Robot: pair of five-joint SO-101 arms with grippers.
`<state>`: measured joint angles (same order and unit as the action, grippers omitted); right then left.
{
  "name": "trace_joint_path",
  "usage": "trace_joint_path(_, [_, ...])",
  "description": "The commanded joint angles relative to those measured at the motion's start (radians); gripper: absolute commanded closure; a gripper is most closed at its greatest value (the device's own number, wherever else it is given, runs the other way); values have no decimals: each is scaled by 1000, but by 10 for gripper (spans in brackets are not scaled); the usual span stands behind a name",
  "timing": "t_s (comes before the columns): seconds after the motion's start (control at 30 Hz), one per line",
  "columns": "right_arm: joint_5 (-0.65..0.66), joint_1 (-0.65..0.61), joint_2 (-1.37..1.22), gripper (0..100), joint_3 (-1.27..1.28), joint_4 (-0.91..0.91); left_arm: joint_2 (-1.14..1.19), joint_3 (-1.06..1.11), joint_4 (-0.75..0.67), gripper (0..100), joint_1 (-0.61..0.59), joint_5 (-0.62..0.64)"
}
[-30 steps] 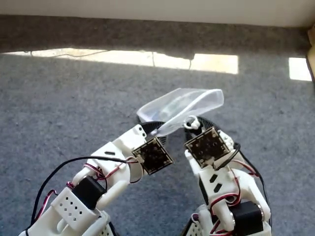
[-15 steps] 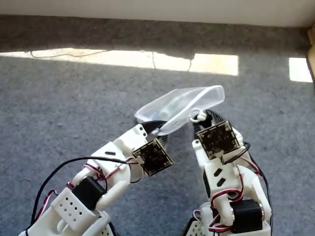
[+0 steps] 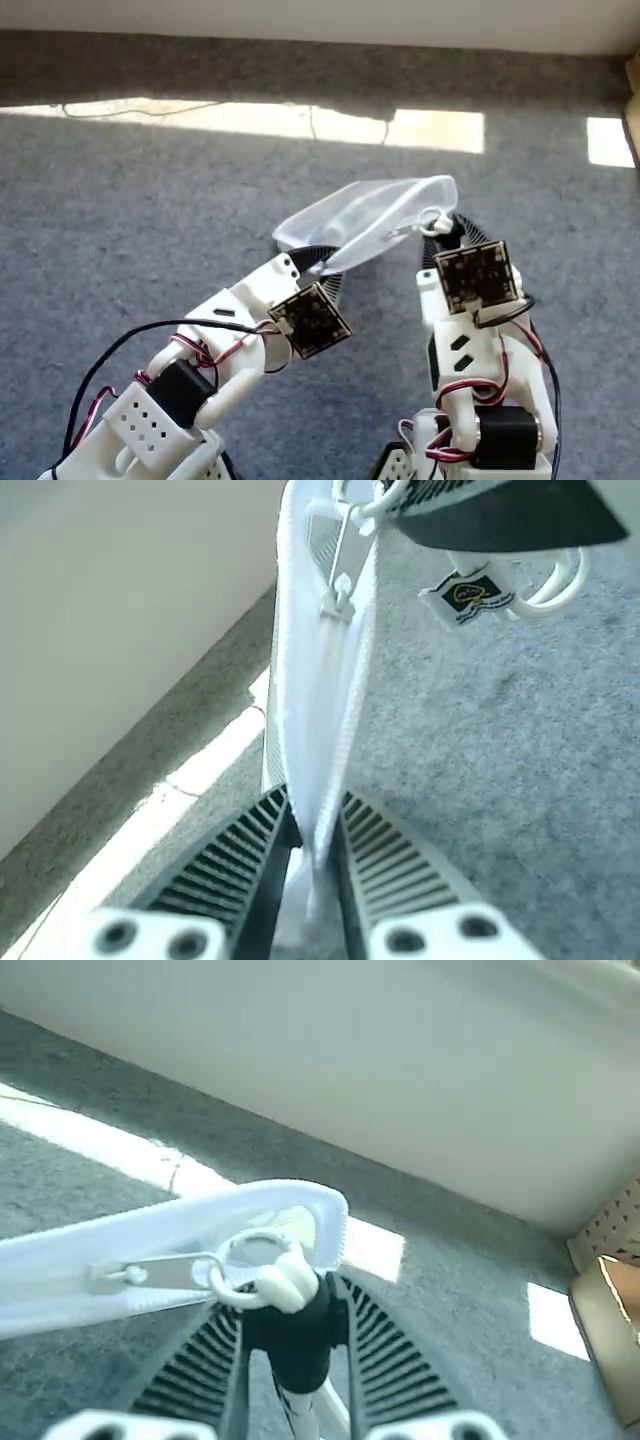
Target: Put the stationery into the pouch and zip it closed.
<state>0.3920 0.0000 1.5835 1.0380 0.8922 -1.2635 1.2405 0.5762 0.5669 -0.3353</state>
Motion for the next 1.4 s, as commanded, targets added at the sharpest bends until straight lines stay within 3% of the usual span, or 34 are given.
trace_joint_path(0.0, [-26,74,19,993,-22,-50,-8,-30,17,995,-64,11])
trace_joint_path(0.37, [-57,188,10,993,-10,-196,-45,-22,18,995,-81,11])
trace_joint_path(0.77, [-60,277,12,993,77,-323,-392,-21,235,995,-88,15])
trace_joint_path(0.9, [-60,285,12,993,77,-323,-433,-21,236,995,-143,17])
trace_joint_path(1.37, [-60,254,18,993,85,-320,-441,-2,232,995,-154,15])
